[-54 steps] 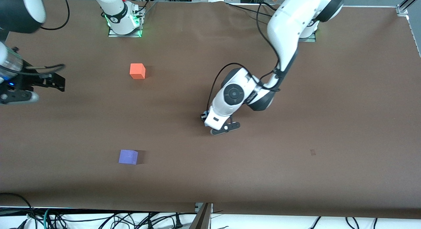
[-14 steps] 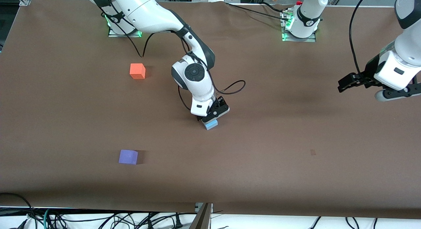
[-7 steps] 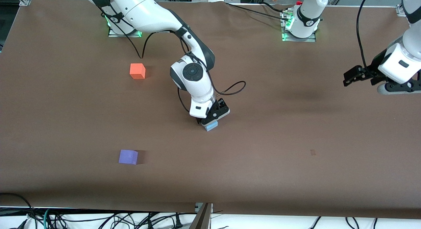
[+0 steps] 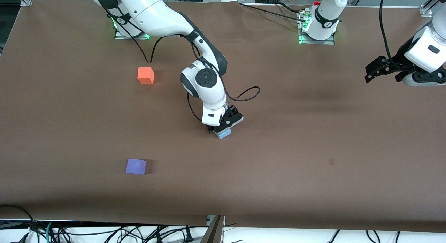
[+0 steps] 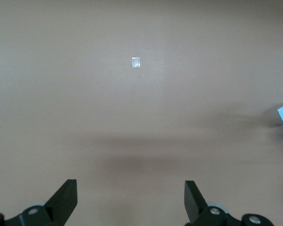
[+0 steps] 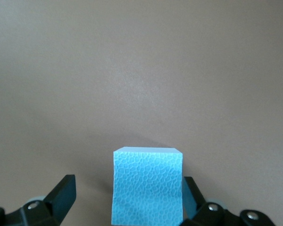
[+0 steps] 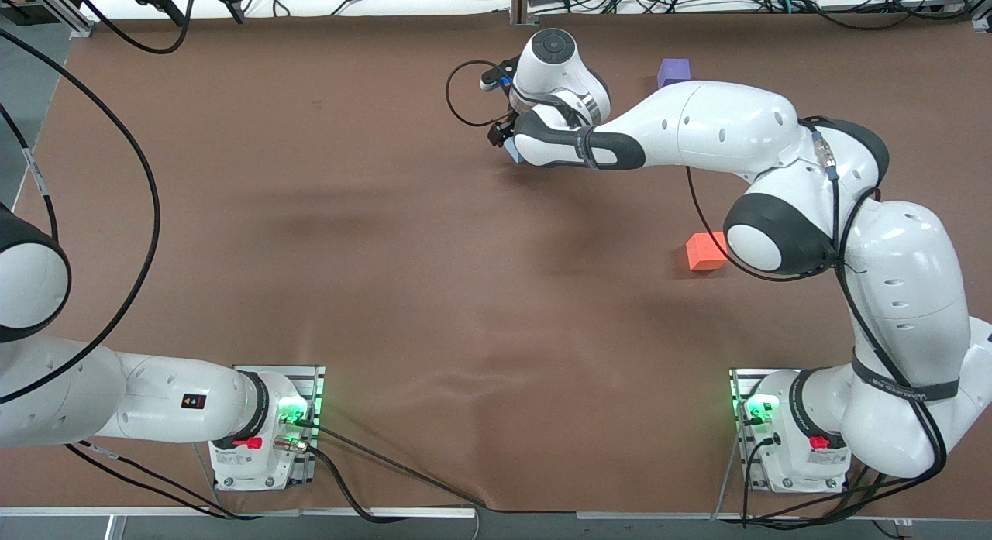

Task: Place blue block between orange and purple blocks

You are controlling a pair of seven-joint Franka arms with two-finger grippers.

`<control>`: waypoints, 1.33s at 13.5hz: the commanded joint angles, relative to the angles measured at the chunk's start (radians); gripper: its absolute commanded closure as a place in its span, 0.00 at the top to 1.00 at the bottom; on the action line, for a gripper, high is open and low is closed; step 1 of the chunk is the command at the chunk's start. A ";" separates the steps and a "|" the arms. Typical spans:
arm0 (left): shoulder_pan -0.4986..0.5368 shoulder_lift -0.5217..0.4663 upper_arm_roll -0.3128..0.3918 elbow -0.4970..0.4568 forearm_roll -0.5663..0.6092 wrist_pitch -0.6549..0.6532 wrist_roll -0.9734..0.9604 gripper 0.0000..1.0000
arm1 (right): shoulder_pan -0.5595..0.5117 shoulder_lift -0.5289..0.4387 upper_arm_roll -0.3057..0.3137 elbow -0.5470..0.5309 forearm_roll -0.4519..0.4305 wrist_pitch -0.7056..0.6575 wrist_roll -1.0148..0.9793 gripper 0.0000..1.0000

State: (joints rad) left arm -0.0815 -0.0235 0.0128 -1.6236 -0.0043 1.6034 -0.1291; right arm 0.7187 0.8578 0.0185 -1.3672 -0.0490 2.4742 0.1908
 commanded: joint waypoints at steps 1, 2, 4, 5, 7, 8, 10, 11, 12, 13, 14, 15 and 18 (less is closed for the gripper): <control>0.015 0.017 0.007 0.083 0.032 -0.060 0.012 1.00 | -0.002 0.015 0.003 0.016 -0.017 -0.006 -0.005 1.00; 0.023 0.017 0.004 0.091 0.041 -0.059 0.014 1.00 | 0.001 0.018 0.001 0.014 -0.017 -0.006 -0.004 1.00; 0.011 0.020 -0.008 0.090 0.041 -0.071 -0.007 1.00 | 0.007 0.027 0.003 0.014 -0.015 -0.003 0.001 1.00; 0.008 0.024 -0.010 0.090 0.043 -0.071 -0.021 1.00 | 0.007 0.033 0.003 0.016 -0.014 -0.003 0.001 1.00; 0.009 0.028 -0.008 0.090 0.044 -0.069 -0.012 1.00 | 0.007 0.046 0.003 0.016 -0.011 -0.003 0.002 0.99; 0.009 0.030 -0.008 0.088 0.044 -0.069 -0.014 1.00 | 0.007 0.044 0.003 0.014 -0.012 -0.003 -0.001 0.78; 0.017 0.031 -0.008 0.087 0.043 -0.065 -0.012 1.00 | 0.001 0.040 0.003 0.017 -0.011 -0.006 -0.005 0.32; 0.016 0.042 -0.008 0.091 0.041 -0.062 -0.012 1.00 | 0.001 0.040 0.003 0.020 -0.011 -0.006 -0.002 0.21; 0.011 0.042 -0.008 0.090 0.043 -0.063 -0.015 1.00 | -0.002 0.032 0.001 0.022 -0.012 -0.012 -0.007 0.20; 0.008 0.040 -0.010 0.090 0.041 -0.068 -0.017 1.00 | -0.008 0.015 -0.009 0.022 -0.008 -0.015 -0.008 0.20; 0.006 0.040 -0.011 0.091 0.037 -0.068 -0.020 1.00 | -0.018 -0.002 -0.020 0.020 -0.005 -0.040 -0.002 0.19; 0.006 0.040 -0.019 0.093 0.035 -0.066 -0.023 1.00 | -0.024 -0.019 -0.040 0.020 -0.003 -0.085 0.004 0.19; 0.008 0.040 -0.025 0.093 0.030 -0.066 -0.027 1.00 | -0.027 -0.097 -0.156 0.014 0.000 -0.251 0.036 0.19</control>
State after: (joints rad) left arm -0.0703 0.0018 -0.0107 -1.5639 0.0179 1.5547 -0.1454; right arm 0.6982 0.8263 -0.0828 -1.3324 -0.0515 2.3262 0.2046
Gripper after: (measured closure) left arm 0.000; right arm 0.414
